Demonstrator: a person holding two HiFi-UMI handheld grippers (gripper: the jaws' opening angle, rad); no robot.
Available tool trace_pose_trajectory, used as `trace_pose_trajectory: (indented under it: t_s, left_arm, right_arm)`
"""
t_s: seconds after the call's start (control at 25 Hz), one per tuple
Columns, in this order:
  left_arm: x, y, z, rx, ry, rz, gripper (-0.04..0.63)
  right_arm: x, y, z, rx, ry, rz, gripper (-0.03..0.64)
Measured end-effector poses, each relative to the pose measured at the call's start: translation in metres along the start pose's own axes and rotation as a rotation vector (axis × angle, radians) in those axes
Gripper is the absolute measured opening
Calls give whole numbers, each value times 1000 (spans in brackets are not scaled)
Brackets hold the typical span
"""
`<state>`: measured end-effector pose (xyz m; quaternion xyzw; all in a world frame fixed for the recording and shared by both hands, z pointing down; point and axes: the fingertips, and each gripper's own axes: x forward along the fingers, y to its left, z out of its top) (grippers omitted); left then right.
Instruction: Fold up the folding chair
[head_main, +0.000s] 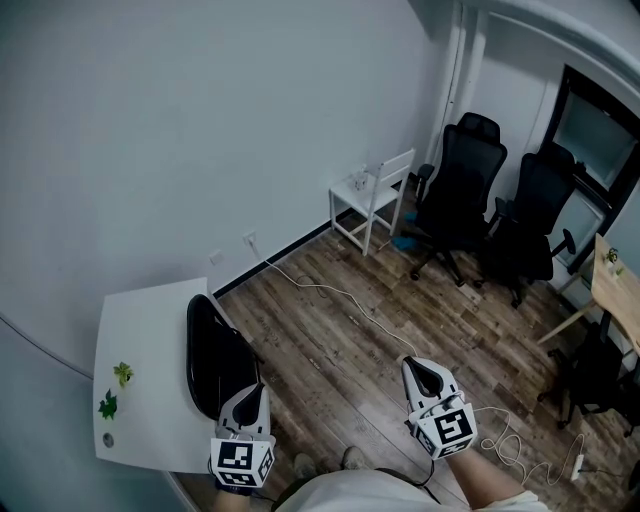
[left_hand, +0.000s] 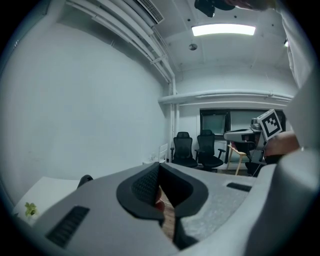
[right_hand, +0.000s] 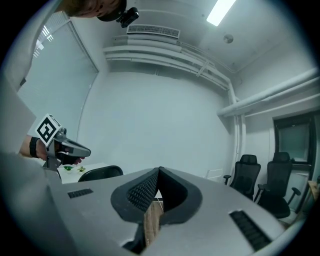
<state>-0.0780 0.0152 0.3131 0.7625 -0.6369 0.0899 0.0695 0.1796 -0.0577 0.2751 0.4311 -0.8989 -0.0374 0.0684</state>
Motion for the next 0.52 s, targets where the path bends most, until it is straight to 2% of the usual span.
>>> trace_pose_trajectory:
  t_s: [0.52]
  left_arm:
    - [3,12,-3,-14,10,-9,6]
  right_arm:
    - [21,18,2,-4,3,27,18]
